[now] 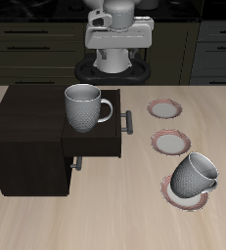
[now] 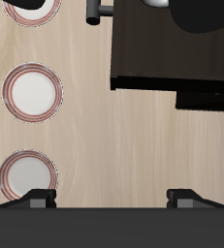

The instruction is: Place the porcelain mug that is in the drawer onto the nearest plate relative to the robot

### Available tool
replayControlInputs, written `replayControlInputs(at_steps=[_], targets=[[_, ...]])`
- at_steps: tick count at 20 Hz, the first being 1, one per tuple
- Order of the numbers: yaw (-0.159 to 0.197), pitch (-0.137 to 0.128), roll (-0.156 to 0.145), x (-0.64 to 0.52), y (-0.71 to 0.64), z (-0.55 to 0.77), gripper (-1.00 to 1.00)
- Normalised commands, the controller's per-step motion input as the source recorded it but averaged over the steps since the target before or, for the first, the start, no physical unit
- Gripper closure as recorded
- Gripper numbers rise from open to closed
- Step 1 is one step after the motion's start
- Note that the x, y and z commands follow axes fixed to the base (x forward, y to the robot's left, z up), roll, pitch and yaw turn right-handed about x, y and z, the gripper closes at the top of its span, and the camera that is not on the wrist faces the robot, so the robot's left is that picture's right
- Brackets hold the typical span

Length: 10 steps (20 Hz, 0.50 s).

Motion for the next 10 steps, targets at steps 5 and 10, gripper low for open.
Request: replayControlInputs(at_steps=[5, 10], targets=[[-0.003, 0.004, -0.006, 0.01, -0.02, 0.01, -1.00], [0.022, 0.012, 0.035, 0.09, -0.07, 0.13, -1.00]])
